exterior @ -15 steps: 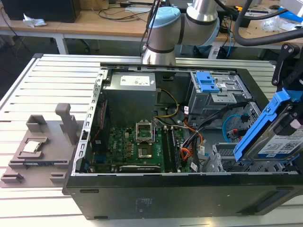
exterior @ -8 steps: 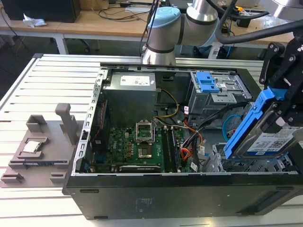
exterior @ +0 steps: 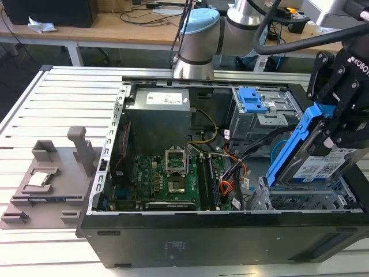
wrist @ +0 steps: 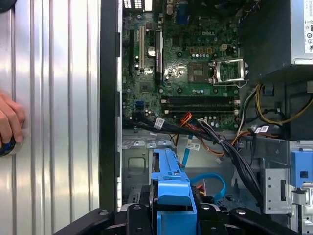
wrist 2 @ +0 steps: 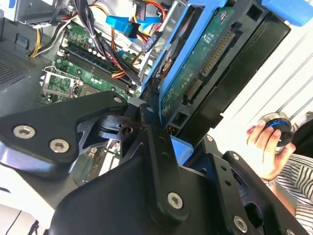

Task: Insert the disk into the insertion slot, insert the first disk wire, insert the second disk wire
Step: 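Insert the disk into the insertion slot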

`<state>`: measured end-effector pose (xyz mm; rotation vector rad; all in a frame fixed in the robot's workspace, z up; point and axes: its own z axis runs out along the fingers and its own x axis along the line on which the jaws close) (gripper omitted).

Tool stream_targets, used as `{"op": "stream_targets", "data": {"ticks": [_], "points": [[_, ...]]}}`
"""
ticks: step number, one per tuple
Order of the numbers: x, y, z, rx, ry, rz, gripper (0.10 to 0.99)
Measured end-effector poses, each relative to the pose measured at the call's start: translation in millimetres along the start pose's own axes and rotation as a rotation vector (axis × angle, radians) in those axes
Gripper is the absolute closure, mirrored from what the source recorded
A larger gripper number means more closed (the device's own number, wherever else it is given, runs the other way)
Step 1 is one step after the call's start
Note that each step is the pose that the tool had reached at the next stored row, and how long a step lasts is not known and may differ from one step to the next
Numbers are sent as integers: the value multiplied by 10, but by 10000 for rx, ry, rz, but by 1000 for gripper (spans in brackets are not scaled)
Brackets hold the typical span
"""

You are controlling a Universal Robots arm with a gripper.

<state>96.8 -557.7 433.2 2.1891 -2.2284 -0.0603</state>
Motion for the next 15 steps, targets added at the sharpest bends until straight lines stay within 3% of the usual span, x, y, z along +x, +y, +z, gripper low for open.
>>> {"op": "stream_targets", "data": {"ticks": [15], "points": [[-13, -9, 233, 0, -10, -4, 722]]}}
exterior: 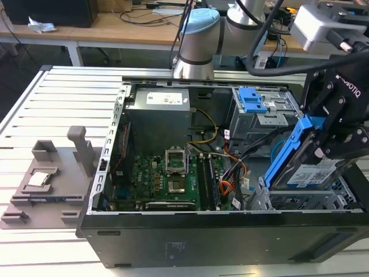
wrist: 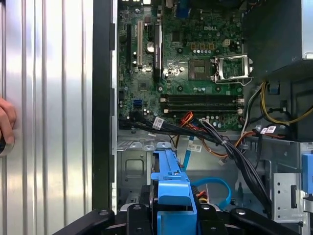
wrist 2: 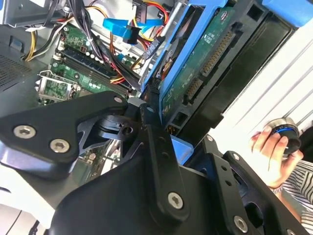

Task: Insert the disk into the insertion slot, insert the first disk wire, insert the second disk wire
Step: 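Insert the disk into the insertion slot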

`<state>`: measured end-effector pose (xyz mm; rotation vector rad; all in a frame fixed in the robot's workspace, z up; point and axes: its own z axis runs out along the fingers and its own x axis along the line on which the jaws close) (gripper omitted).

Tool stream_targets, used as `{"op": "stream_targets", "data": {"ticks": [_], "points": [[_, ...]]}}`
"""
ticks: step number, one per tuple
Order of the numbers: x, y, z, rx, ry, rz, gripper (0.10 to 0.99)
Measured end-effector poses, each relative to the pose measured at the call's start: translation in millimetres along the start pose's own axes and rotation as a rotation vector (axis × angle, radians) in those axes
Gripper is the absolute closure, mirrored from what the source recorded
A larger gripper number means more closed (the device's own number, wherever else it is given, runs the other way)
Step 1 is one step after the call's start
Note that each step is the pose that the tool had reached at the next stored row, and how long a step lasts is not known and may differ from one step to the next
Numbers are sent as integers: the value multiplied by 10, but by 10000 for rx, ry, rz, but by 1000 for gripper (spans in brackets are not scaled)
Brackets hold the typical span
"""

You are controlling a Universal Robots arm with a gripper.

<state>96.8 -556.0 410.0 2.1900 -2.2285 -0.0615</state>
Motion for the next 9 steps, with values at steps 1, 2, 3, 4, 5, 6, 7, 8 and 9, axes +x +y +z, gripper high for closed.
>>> {"op": "stream_targets", "data": {"ticks": [1, 2, 3, 4, 5, 6, 7, 8, 9], "points": [[0, 0, 18, -1, 2, 0, 722], [1, -1, 32, 0, 2, 1, 722], [1, -2, 63, 0, 2, 1, 722], [1, -3, 78, 0, 1, 0, 722], [1, -3, 88, 0, 1, 0, 722], [2, -4, 105, 0, 2, 1, 722], [2, -5, 124, 0, 1, 1, 722], [2, -5, 133, 0, 0, 1, 722], [2, -6, 147, 0, 1, 1, 722]]}}
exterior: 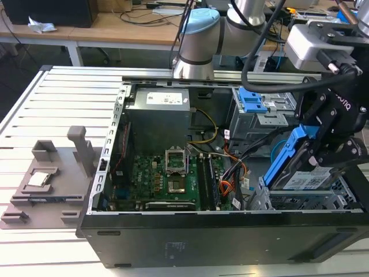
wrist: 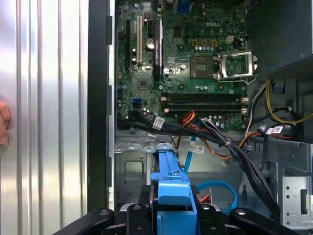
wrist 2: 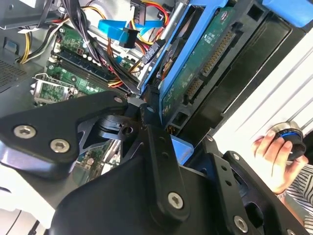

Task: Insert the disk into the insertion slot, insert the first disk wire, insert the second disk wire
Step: 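Insert the disk into the insertion slot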

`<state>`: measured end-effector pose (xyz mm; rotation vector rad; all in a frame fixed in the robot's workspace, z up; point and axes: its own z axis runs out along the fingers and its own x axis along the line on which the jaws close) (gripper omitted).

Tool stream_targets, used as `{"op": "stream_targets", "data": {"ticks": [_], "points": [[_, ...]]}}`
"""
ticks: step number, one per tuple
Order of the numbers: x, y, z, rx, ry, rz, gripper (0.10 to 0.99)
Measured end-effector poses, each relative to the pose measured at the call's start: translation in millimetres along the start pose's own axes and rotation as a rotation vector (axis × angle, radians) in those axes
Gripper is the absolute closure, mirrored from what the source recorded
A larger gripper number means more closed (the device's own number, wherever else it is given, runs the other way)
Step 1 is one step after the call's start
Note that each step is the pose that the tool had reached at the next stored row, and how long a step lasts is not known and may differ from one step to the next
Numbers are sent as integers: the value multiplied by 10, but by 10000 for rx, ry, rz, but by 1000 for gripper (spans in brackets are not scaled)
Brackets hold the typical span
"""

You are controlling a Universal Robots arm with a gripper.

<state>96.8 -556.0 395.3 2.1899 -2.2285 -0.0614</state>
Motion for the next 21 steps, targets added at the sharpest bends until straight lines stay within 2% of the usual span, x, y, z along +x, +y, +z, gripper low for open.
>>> {"op": "stream_targets", "data": {"ticks": [1, 8, 12, 13, 19, 21], "points": [[1, -1, 33, 0, 0, -1, 722], [2, -5, 128, 0, 0, 0, 722], [2, -6, 129, 1, 1, -1, 710], [2, -5, 130, 1, 1, -1, 647], [2, -6, 131, 0, 0, -1, 647], [2, -6, 131, 0, 0, -1, 788]]}}
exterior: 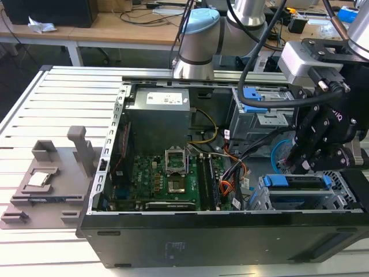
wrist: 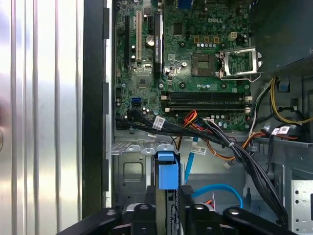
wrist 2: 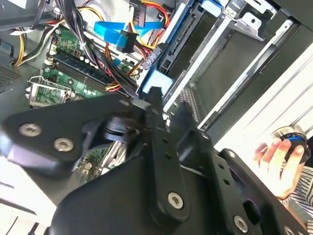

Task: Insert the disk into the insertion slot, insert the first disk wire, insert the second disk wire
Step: 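Insert the disk into the insertion slot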

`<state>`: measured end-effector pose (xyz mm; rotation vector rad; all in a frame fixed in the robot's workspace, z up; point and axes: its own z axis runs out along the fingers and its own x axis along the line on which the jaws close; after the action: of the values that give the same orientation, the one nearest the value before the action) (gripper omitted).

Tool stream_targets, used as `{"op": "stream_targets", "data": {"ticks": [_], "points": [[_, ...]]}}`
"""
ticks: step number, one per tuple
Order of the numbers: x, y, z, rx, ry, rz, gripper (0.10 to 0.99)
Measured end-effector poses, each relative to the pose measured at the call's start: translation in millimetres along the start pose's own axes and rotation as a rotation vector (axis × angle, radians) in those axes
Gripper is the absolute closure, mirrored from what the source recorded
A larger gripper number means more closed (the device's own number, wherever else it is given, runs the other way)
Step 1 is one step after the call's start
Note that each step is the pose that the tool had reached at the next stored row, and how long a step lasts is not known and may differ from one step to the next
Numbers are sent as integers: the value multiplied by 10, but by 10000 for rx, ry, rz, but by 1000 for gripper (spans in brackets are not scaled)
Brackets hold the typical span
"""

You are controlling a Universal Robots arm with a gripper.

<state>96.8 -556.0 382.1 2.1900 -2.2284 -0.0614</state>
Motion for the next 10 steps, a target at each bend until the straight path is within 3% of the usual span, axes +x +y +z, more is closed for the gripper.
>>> {"op": "stream_targets", "data": {"ticks": [1, 4, 10], "points": [[0, 0, 0, 0, 0, 1, 788], [0, 0, 0, 0, 0, 1, 969], [0, 0, 1, 0, 0, 1, 980]]}}
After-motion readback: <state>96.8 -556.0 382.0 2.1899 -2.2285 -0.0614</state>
